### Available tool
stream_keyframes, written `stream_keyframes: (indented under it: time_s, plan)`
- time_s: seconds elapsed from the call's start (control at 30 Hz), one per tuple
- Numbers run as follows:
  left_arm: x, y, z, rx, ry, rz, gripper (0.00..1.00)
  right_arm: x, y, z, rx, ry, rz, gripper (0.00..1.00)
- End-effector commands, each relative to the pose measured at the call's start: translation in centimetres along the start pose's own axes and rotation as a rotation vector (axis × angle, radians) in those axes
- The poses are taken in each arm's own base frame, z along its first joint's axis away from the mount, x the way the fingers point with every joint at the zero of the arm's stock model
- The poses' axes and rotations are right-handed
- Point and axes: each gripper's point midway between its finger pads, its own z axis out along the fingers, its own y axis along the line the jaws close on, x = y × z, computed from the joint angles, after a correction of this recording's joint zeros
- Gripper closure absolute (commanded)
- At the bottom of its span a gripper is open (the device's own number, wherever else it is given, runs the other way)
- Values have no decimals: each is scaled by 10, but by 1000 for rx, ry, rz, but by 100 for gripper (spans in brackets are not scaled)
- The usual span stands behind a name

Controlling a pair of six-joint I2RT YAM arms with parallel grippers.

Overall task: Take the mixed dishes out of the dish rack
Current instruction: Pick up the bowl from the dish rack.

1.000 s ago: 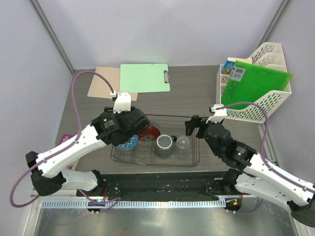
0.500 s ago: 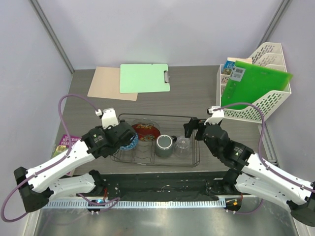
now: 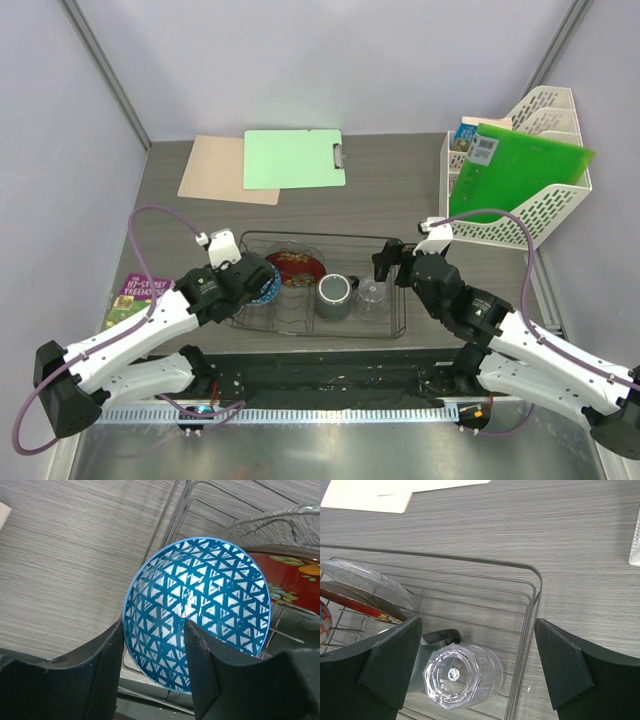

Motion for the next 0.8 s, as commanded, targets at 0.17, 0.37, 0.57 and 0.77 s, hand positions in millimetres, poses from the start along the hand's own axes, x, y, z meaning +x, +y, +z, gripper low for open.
stream_keyframes:
  time_s: [0.17, 0.37, 0.57, 0.77]
  plan:
    - [6, -11, 11, 39, 2, -82, 62, -3, 6, 5, -8, -12, 20, 0]
    - [6, -10, 11, 40, 3, -82, 87, 0, 5, 5, -6, -7, 16, 1]
    - [4, -9, 10, 33, -4, -75, 100, 1, 5, 7, -4, -2, 16, 0]
    - [3, -14, 11, 62, -10, -60, 100, 4, 5, 7, -3, 2, 14, 0]
